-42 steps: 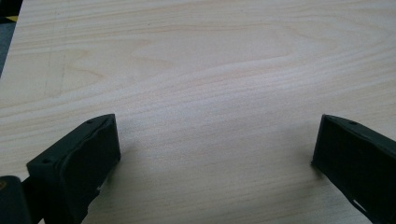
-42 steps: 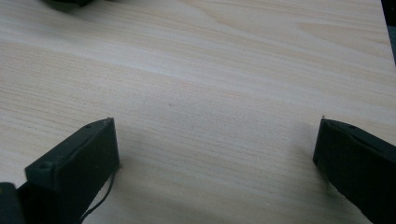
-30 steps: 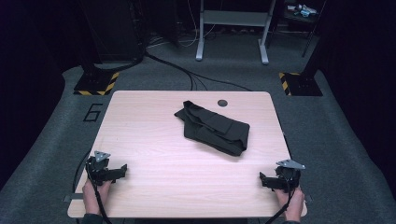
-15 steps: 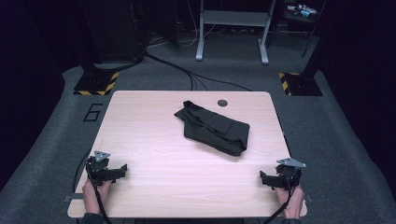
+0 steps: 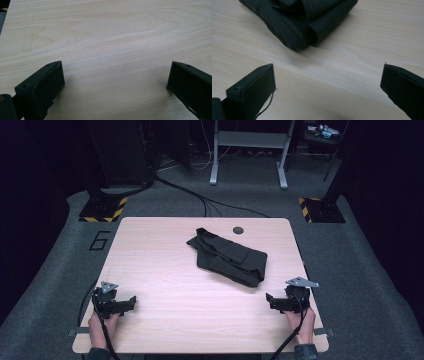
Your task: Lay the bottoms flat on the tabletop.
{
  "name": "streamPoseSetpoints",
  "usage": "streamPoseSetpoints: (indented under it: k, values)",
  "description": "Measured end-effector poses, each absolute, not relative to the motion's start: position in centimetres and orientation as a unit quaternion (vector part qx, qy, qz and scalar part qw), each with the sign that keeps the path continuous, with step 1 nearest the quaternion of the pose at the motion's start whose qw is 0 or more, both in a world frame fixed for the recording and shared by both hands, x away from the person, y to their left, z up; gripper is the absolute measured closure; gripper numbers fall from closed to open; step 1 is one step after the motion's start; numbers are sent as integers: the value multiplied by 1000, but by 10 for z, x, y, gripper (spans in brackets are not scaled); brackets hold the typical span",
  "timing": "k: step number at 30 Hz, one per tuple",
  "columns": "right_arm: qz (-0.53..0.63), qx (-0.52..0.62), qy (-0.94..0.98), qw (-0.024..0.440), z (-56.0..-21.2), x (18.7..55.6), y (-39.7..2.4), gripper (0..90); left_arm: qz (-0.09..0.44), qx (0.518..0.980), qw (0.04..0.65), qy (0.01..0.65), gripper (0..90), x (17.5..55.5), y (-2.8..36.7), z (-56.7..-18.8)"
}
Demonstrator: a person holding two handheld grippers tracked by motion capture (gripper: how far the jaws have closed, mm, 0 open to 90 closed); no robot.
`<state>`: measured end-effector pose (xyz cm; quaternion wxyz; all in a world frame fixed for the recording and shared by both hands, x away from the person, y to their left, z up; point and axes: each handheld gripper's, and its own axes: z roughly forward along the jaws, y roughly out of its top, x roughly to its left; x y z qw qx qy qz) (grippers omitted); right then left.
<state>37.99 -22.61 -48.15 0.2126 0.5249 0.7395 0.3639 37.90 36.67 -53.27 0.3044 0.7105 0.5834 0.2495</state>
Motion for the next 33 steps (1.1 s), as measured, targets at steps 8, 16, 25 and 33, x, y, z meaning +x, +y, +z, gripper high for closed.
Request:
streamPoseSetpoints:
  k: [8, 16, 25, 33]
  values:
    - [380, 483, 760, 212, -456, 401, -193, 0, 249, 710, 305, 583, 5, 379, 367, -533]
    - [370, 446, 787, 213, -445, 431, -158, 0, 249, 711, 305, 583, 6, 379, 367, -533]
    - [355, 420, 810, 204, -438, 466, -111, 6, 248, 712, 307, 582, 6, 379, 367, -533]
    - [325, 386, 837, 211, -442, 500, -72, 20, 247, 712, 307, 581, 6, 380, 367, -533]
